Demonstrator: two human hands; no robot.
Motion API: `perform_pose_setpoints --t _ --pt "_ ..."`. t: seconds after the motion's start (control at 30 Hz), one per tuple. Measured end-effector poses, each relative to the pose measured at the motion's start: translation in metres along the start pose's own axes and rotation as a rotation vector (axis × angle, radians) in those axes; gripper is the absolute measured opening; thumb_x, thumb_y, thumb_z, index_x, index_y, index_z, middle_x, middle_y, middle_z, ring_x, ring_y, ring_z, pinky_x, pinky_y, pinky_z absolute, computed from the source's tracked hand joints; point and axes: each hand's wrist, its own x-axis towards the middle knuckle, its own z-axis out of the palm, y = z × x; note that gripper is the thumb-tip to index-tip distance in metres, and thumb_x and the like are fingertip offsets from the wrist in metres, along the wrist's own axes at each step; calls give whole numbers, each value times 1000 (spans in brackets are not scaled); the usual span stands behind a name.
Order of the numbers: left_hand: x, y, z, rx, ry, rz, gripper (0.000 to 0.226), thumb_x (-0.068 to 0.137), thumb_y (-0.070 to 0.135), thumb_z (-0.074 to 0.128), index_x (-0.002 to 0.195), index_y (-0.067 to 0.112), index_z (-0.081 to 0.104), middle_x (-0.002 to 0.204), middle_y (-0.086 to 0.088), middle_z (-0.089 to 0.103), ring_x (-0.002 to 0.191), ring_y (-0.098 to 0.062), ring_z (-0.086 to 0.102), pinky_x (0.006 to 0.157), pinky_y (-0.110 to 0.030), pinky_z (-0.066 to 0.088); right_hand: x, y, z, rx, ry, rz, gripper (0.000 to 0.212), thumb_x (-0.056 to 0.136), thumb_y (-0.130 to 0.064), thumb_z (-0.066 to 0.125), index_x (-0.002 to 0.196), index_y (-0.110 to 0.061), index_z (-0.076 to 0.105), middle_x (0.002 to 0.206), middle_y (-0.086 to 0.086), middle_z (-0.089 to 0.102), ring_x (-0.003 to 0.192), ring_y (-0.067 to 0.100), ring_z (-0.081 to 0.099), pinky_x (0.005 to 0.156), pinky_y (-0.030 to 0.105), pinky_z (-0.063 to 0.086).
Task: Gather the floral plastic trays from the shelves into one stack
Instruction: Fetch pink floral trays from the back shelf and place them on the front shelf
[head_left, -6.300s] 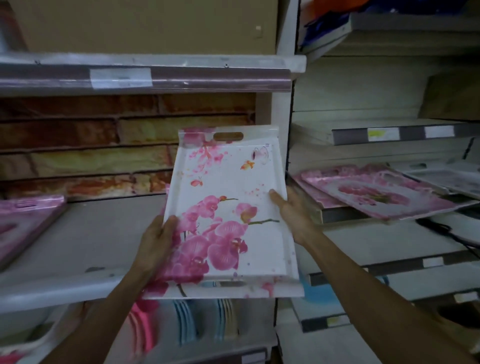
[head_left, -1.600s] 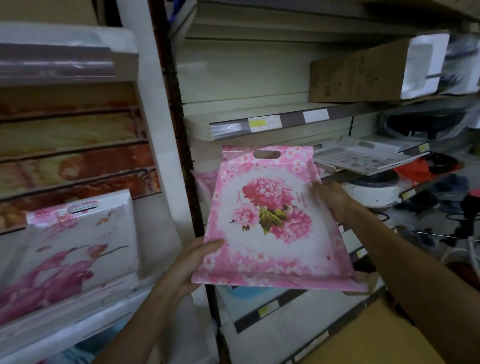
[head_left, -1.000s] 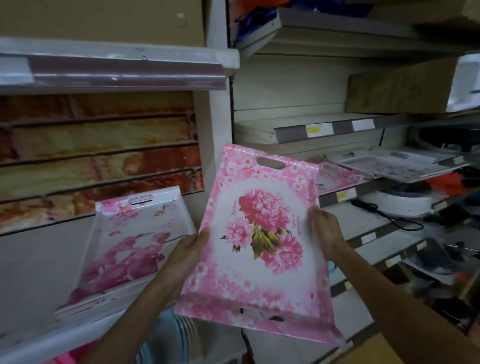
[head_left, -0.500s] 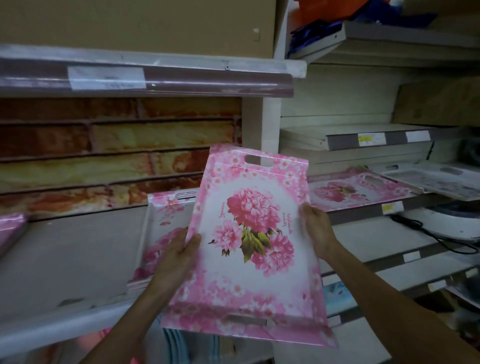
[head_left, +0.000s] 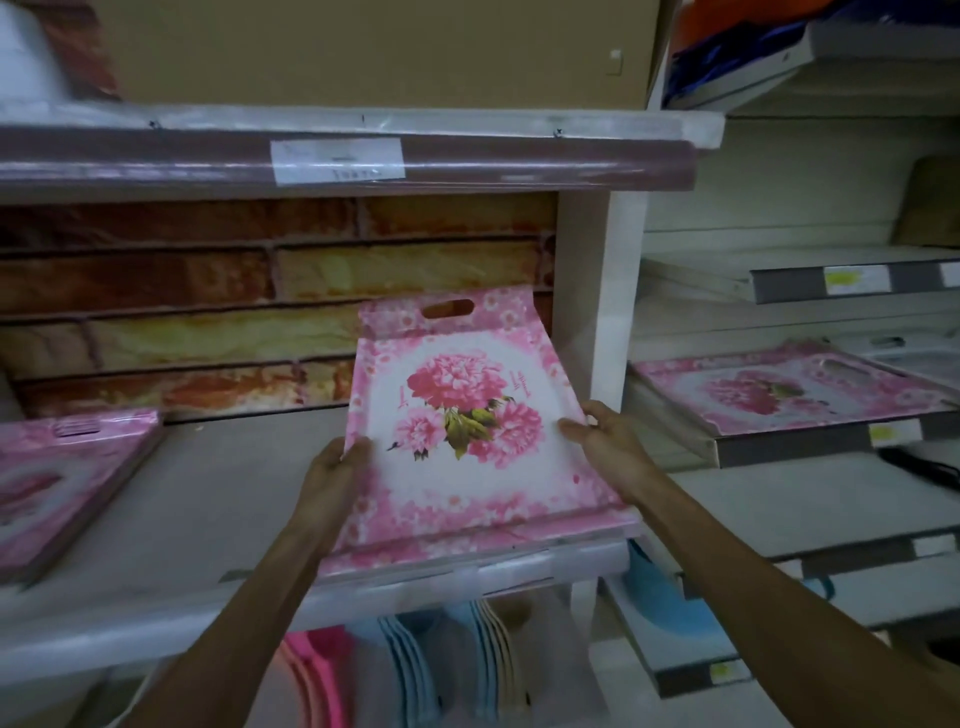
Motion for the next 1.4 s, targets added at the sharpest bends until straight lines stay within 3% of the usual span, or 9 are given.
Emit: perform_pose_setpoints --t 0.13,0.3,0.53,0.63,0.87,0.93,1.07,1.3,1.4 --pt "14 -6 -2 6 1 -11 20 98 29 50 94 14 63 72 -2 63 59 -17 54 47 -24 43 8 5 6 -47 -20 -3 31 97 -11 54 126 -21 56 94 -14 67 71 -1 68 49 13 52" --pt "27 -12 1 104 -40 -7 23 97 20 54 115 6 53 93 -9 64 67 -18 58 51 -27 45 20 14 12 -99 6 36 34 96 -8 55 130 -14 60 106 0 69 75 1 66 49 12 51" --pt "44 -26 4 261 -60 -53 26 96 15 50 112 -3 60 101 -20 66 82 -31 61 71 -37 48 28 26 25 -160 17 78 35 95 -4 53 129 -8 61 119 12 67 89 21 65 71 25 53" --pt "45 -35 5 293 -53 -62 24 96 15 50 109 -2 61 100 -21 66 83 -33 61 77 -39 49 28 32 30 -183 8 96 37 96 -6 53 131 -9 59 114 9 67 89 20 64 64 20 52" --pt "52 -48 14 350 -52 -58 25 96 14 48 106 -3 63 97 -23 68 77 -30 60 77 -36 48 43 40 27 -284 -21 116 39 95 -10 52 133 -9 58 129 13 63 112 30 63 97 34 51" --pt "53 -53 16 386 -58 -44 25 97 14 46 107 -2 63 97 -24 69 75 -30 61 73 -33 47 46 45 27 -312 -36 122 39 95 -12 52 134 -10 58 129 13 63 111 30 63 96 35 51" --pt "55 -64 16 469 -67 -15 29 99 14 44 115 -2 62 106 -24 69 92 -38 65 81 -35 48 51 55 28 -364 -60 131 38 94 -12 52 132 -13 60 126 9 64 102 23 61 85 25 47" --pt "56 -71 19 473 -43 -19 27 98 11 45 117 -2 59 109 -25 67 94 -40 64 79 -34 46 59 78 25 -240 -64 121 41 93 -7 60 134 -10 58 129 9 63 110 26 62 100 35 49" --pt "56 -71 22 475 -40 -11 26 97 10 46 117 -2 56 112 -23 64 97 -39 61 78 -32 42 62 83 23 -187 -73 115 42 91 -6 63 133 -9 58 127 9 64 103 24 63 98 35 50"
